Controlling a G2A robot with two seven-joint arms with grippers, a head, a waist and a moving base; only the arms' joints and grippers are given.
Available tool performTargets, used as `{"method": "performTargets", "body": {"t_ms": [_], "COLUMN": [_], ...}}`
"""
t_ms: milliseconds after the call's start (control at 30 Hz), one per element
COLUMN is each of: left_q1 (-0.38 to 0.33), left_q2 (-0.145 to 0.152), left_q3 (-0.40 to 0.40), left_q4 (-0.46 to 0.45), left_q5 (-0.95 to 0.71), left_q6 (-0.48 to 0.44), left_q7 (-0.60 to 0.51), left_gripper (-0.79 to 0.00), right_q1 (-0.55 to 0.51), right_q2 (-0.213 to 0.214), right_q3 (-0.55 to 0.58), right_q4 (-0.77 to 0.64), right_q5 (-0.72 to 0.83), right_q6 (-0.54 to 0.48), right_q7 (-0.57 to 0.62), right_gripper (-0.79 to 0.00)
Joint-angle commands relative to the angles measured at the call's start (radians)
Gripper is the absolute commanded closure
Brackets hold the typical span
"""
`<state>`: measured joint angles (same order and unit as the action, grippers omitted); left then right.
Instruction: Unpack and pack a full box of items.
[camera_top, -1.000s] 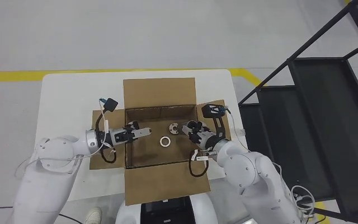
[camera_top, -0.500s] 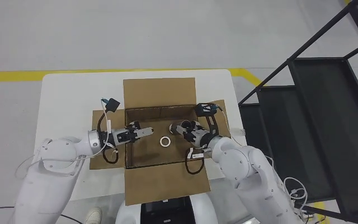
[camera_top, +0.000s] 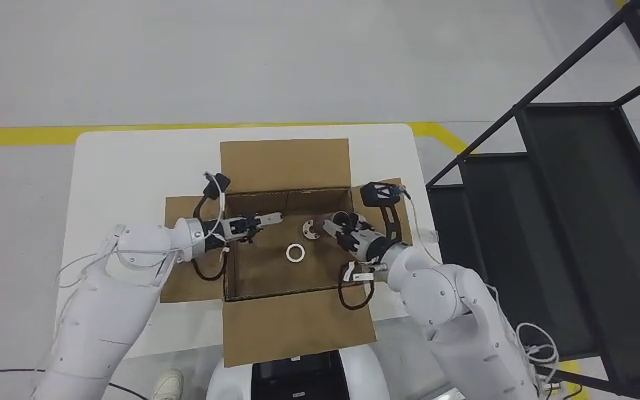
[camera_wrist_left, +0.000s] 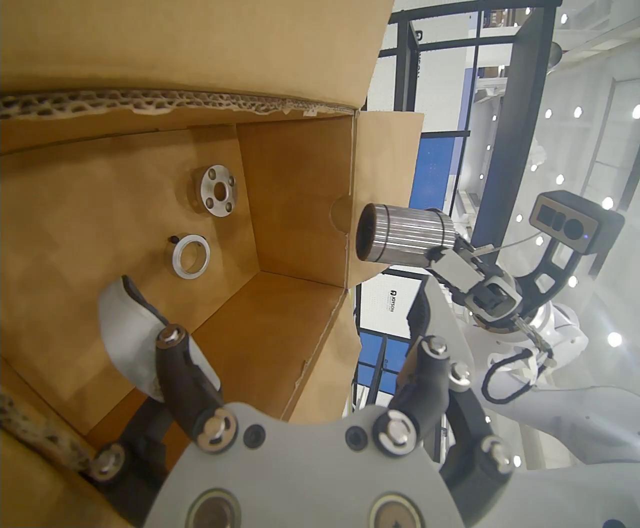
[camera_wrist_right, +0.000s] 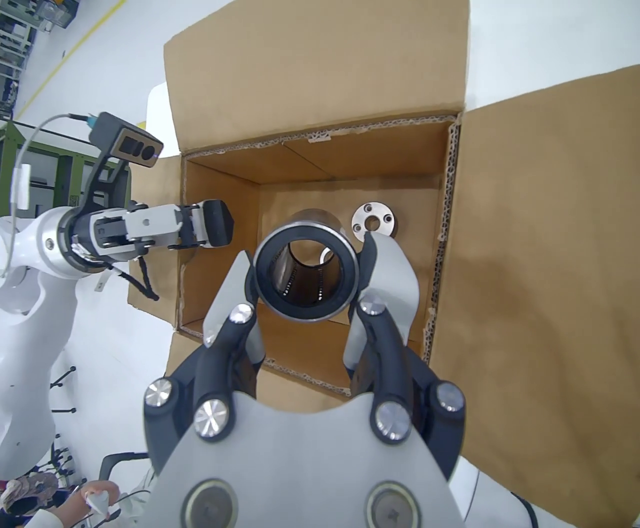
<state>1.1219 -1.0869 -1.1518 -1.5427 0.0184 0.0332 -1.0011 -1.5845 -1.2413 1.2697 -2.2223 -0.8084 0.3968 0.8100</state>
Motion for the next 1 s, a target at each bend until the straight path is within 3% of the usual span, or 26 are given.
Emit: {"method": "performTargets", "body": {"t_ms": [0,733,967], "left_q1": [-0.005,0.144,0.162], "left_q2": [0.001,0.046,0.053], "left_q3": [0.0,-0.175,-0.204], "left_q4": [0.006,-0.118,-0.106], "left_q5": [0.01,0.048,0.051], "left_q6": [-0.007,0.014,0.019], "left_q7": [0.003,0.048,0.067], "left_gripper": [-0.785,-0.785,-0.785], "right_q1": [-0.022,-0.149,-0.21], "right_q2": [0.001,0.01,0.01], "right_q3": [0.014,0.099,0.162], "right_q4": [-0.019,-0.106,-0.128], "right_q5": [0.005,0.048,0.08], "right_q6": [-0.001,-0.01,0.021], "right_q7": [-0.02,-0.129,-0.212], "right_gripper": [0.0,0.0,0.0]}}
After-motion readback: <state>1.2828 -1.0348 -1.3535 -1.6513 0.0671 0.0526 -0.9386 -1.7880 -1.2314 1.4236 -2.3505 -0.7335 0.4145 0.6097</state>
